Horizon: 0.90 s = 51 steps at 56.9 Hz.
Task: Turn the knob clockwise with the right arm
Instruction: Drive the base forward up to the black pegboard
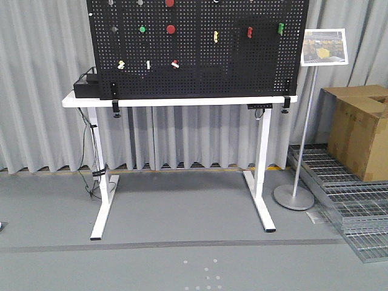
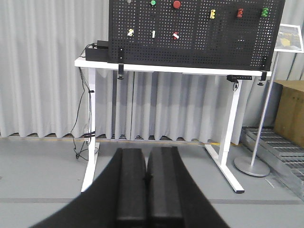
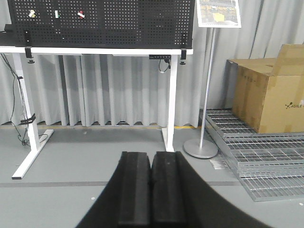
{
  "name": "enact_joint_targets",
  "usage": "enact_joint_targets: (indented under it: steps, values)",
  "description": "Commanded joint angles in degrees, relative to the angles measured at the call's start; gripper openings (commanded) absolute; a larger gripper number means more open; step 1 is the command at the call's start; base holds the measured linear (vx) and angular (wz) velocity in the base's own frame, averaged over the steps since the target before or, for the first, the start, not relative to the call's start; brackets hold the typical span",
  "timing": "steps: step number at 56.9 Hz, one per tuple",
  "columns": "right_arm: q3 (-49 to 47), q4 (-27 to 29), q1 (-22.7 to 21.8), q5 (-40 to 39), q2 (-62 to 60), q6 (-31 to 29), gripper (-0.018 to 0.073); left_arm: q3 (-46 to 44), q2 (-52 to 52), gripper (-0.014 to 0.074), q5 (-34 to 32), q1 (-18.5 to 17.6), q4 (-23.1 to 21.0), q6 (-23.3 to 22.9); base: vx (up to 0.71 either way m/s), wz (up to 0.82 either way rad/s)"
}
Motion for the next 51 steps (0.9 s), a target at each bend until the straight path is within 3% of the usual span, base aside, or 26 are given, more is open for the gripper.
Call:
enact_joint_targets:
  steps: [1, 51]
  values:
    - [0.5, -0.57, -0.38, -4.22, -0.55, 0.0, -0.0009, 0.75, -0.02, -0.0006, -4.7, 0.11, -0.45, -0.55, 0.0, 0.0]
    - [0.5, -0.57, -0.38, -4.22, -0.55, 0.0, -0.0009, 0.75, -0.02, -0.0006, -4.7, 0.11, -0.45, -0.55, 0.0, 0.0]
